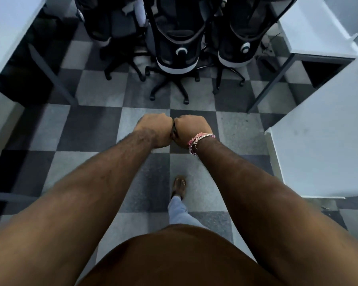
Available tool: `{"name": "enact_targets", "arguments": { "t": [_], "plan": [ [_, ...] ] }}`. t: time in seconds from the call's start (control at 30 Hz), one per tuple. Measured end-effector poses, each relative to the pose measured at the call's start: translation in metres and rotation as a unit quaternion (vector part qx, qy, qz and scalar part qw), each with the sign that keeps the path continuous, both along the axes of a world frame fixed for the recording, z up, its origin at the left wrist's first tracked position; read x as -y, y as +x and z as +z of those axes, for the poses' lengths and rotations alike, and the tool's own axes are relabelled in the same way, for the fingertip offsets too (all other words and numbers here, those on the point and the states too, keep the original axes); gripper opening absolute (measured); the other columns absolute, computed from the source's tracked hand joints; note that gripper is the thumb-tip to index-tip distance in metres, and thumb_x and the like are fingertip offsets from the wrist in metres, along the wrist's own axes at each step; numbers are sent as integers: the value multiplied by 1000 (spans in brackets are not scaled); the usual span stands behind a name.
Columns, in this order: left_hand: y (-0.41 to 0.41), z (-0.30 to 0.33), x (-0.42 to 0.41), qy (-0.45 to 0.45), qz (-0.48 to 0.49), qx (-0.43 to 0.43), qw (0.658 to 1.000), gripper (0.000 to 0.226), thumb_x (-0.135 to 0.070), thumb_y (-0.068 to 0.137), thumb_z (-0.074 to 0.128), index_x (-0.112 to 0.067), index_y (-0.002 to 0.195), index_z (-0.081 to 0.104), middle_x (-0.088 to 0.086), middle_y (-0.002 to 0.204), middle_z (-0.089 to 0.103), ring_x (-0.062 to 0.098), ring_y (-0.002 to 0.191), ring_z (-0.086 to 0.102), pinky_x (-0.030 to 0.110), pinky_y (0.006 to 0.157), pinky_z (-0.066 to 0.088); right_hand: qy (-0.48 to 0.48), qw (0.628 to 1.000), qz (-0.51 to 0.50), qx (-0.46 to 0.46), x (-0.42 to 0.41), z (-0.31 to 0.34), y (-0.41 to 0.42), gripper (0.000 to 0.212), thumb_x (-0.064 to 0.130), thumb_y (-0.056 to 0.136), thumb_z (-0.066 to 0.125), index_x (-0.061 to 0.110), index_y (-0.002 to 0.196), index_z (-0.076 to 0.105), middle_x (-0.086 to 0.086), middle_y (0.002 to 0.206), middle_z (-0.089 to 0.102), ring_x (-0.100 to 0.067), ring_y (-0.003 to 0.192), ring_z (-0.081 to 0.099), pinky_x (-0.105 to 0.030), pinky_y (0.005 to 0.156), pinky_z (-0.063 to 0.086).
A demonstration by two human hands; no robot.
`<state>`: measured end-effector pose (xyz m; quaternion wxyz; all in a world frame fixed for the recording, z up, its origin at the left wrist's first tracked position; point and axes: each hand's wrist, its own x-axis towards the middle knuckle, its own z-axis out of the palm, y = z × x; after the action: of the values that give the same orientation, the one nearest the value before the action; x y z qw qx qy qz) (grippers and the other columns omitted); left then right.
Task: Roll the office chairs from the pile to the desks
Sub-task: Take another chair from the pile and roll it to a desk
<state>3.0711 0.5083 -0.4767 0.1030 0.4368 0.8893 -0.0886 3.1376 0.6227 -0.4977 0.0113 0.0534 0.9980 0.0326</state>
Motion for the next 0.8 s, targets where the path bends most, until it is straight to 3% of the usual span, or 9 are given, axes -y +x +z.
{"name": "enact_targets", "arguments": {
  "t": [0.43, 0.67, 0.8],
  "plan": [
    [-239, 22, -181, 11, -17, -12, 1000, 9, -24, 93, 60, -19, 91, 66, -4, 71, 51, 19, 68, 59, 36, 68, 59, -8, 1000, 8, -13, -186, 17, -242, 17, 35, 90, 57, 22, 88, 66, 1, 85, 68, -25, 77, 67, -30, 56, 36],
    [-369, 4, -260, 21, -43, -9, 999, 9, -27, 93, 63, -22, 98, 69, -7, 76, 54, 18, 70, 57, 34, 61, 47, -3, 1000, -7, 0, -265, 3, -365, 17, 33, 90, 56, 21, 91, 67, -1, 89, 69, -27, 82, 68, -31, 58, 35],
    [-441, 4, -302, 30, -73, -8, 997, 5, -25, 90, 62, -22, 92, 66, -5, 83, 61, 20, 72, 58, 36, 65, 51, -9, 999, -41, -16, -303, -10, -433, 13, 30, 88, 57, 21, 90, 66, -1, 87, 69, -29, 81, 68, -31, 57, 40]
  ]
}}
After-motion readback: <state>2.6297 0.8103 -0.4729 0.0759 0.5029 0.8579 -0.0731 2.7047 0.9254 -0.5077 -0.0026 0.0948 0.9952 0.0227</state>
